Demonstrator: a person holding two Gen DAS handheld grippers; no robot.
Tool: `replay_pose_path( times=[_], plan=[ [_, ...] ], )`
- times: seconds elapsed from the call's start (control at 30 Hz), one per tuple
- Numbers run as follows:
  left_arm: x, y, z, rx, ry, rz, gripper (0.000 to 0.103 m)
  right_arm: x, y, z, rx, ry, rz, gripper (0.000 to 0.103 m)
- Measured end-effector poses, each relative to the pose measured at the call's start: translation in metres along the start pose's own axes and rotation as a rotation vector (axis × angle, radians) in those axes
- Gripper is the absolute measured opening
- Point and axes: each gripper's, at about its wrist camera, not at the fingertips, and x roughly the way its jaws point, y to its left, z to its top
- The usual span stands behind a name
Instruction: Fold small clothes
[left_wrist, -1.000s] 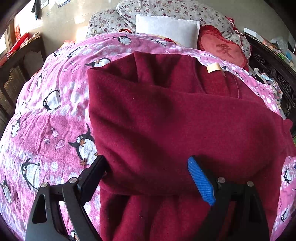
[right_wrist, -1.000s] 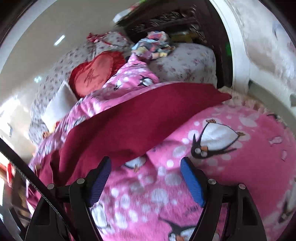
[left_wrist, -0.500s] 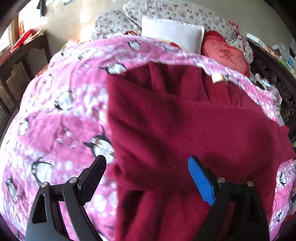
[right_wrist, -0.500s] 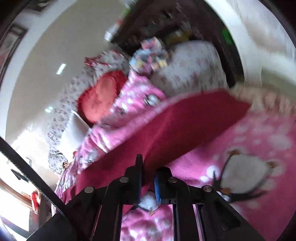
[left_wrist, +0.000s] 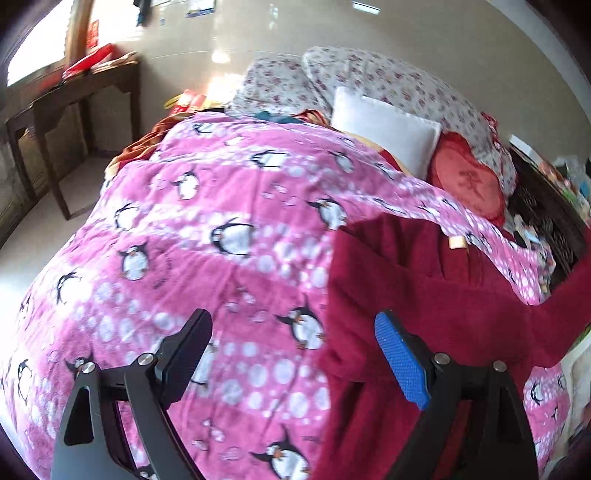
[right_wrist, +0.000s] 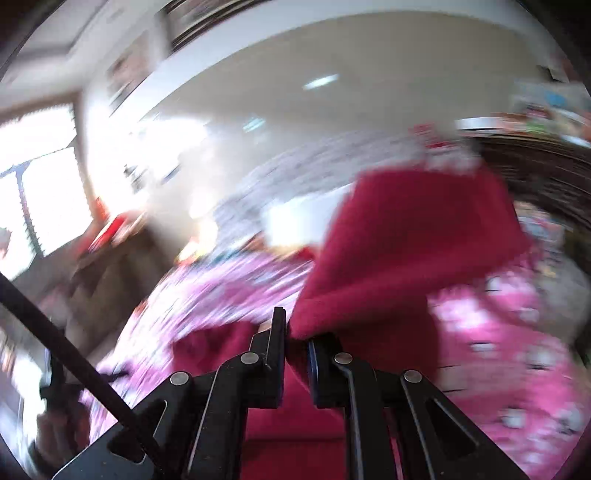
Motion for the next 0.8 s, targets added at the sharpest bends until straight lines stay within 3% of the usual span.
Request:
replay_pose_path(
  times=[0.1,0.17,0.2,0.27,0.3,0.4,0.5,0.63,0.8],
  plan=[
    [0.003,0.012,-0.003,-0.02,0.007,0.018,0.089,0.061,0.055,-0.036,-0.119,0.161,0.108,0.012],
    [0.006,0.015,-0.006,-0.024,0.016,0.016,0.089,0.1,0.074,-0.065,-0.156,0.283,0.115,0.027],
    [0.008,0.015,-0.008,-0.021,0.025,0.012,0.089,0.113,0.076,-0.076,-0.151,0.331,0.119,0.042],
    [0.011,0.013,-0.01,-0.007,0.031,-0.002,0.089,0.121,0.067,-0.088,-0.097,0.389,0.139,0.049],
    [0.011,0.011,-0.011,0.003,0.028,-0.01,0.089,0.117,0.059,-0.09,-0.073,0.388,0.143,0.05],
    [0.016,0.005,-0.011,0.007,0.022,-0.031,0.089,0.089,0.039,-0.085,-0.044,0.329,0.108,0.066],
    [0.028,-0.006,-0.006,0.004,0.047,-0.063,0.09,0.068,0.02,-0.075,-0.029,0.278,0.058,0.067],
    [0.05,-0.022,-0.002,0.014,0.06,-0.042,0.09,0.058,0.004,-0.066,0.014,0.245,0.001,0.067],
    [0.077,-0.042,-0.005,0.072,0.091,-0.018,0.085,0.048,-0.038,-0.051,0.054,0.172,-0.224,0.077]
  ],
)
